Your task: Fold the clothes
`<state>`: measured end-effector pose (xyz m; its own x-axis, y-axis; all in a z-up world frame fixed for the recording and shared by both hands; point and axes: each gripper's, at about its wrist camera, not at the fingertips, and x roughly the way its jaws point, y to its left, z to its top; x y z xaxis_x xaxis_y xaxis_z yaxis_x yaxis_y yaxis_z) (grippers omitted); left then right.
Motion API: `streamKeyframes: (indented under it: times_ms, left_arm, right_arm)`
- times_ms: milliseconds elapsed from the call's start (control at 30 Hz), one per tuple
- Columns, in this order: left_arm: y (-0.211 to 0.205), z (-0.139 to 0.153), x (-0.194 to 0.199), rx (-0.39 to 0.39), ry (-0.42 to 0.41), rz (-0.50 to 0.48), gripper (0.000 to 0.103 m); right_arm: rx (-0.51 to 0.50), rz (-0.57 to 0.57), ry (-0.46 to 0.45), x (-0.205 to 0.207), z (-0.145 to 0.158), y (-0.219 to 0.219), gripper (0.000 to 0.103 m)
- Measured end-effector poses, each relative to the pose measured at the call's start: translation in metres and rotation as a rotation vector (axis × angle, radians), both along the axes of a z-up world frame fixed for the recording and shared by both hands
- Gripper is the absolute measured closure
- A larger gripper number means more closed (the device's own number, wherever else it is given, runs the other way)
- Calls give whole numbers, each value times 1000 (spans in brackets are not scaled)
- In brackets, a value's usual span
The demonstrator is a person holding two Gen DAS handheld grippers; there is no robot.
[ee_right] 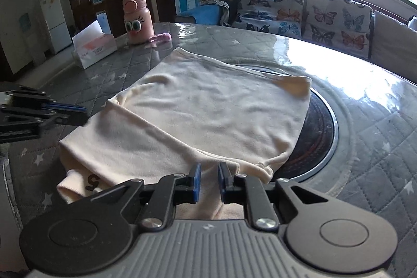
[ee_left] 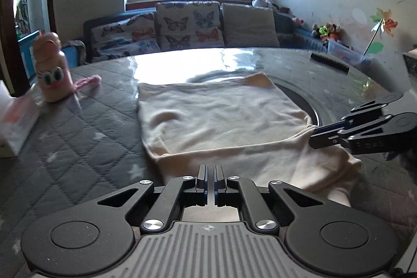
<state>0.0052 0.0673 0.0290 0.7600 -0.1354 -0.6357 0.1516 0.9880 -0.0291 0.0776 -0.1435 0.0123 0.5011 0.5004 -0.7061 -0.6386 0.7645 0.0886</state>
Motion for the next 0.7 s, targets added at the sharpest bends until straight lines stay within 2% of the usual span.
streamKeyframes:
  times_ms: [67, 233, 300, 367, 433, 500, 700]
  left_arm:
    - [-1, -7, 8, 29, 2, 17, 96]
    - [21, -24, 22, 21, 37, 102, 97]
    - [30, -25, 22, -6, 42, 117, 97]
    - [33, -23, 22, 1, 35, 122, 97]
    - [35, -21, 21, 5, 32, 125, 96]
    - [36, -22, 21, 10, 38, 127, 96]
    - [26, -6, 5, 38, 6, 86, 96]
  right_arm:
    - [-2, -1, 1, 1, -2, 0, 82]
    - [-5, -13, 23, 6, -10, -2, 82]
    - [0, -10, 22, 6, -8, -3, 81]
    - [8, -5, 14, 6, -4, -4, 79]
    - [14, 7, 9, 4, -2, -3, 71]
    - [12, 26, 7, 3, -2, -2, 68]
    - [-19, 71, 4, -8, -3, 0, 64]
